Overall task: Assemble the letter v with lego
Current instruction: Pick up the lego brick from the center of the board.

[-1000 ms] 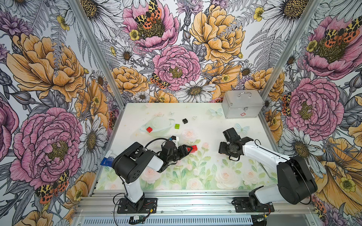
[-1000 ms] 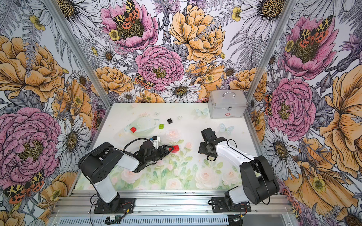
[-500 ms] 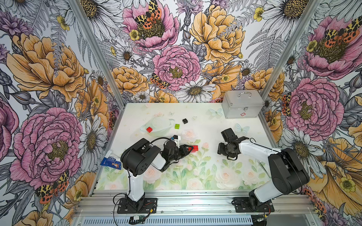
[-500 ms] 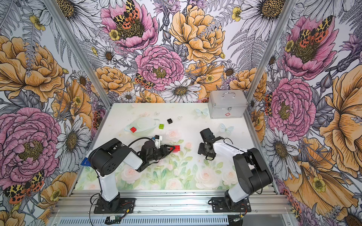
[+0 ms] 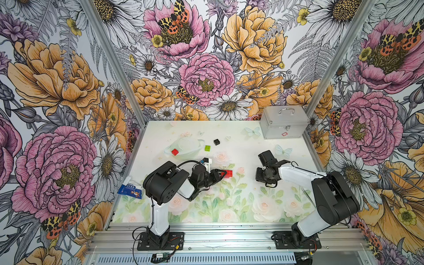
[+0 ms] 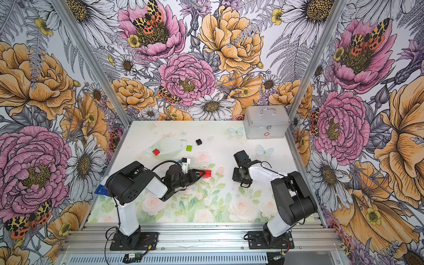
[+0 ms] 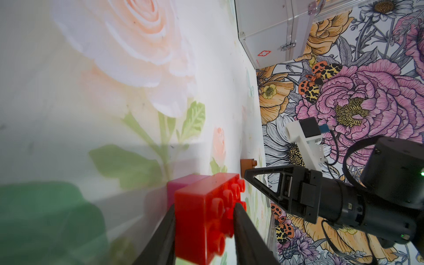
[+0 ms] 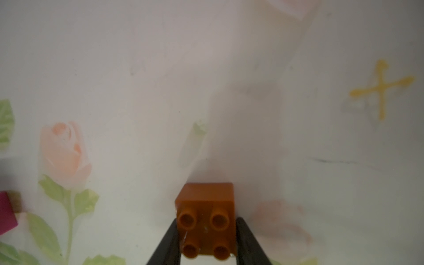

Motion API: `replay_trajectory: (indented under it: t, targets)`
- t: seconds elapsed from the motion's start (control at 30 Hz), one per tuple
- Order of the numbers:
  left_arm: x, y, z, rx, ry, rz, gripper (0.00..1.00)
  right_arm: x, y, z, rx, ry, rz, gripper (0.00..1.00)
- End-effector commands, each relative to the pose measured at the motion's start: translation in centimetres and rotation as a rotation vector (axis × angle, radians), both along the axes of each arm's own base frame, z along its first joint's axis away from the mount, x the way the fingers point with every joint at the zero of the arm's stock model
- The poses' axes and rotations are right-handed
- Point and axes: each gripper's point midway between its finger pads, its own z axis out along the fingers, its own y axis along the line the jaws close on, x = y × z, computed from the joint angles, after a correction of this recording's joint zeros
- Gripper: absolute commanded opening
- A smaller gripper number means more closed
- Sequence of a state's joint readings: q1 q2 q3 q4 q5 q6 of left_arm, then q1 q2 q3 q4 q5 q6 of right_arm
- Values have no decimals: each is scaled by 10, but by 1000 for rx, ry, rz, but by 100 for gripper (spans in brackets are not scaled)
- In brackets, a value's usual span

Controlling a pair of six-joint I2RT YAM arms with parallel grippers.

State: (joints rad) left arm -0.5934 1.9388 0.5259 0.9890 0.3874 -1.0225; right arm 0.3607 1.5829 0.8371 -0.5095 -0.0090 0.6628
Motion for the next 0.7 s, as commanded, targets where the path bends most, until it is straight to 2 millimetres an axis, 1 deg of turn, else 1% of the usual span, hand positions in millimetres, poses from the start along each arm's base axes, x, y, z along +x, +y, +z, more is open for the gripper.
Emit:
replay_trajectory:
  t: [0.0,0.03,0.13,0.2,0.27,0.4,0.5,0.67]
  targets:
    - [-7,7,-28,70,74,-7,37,11,9,9,6,-38,11,29]
    - [-8,7,-28,74,75,-8,37,13,14,14,16,-51,13,27]
    - [-7,7,-30,82,80,-6,36,16,39,33,46,-97,37,20]
    - [-7,6,-30,84,81,-6,36,16,63,47,63,-130,72,16]
    - [-7,6,-31,89,85,-6,36,16,79,59,57,-154,81,12]
    - [-7,6,-30,85,105,-2,36,19,108,76,44,-201,116,10]
    - [-7,4,-27,72,131,3,36,23,118,75,28,-194,135,10]
    - [-6,5,-27,89,170,19,35,28,131,67,24,-169,156,9]
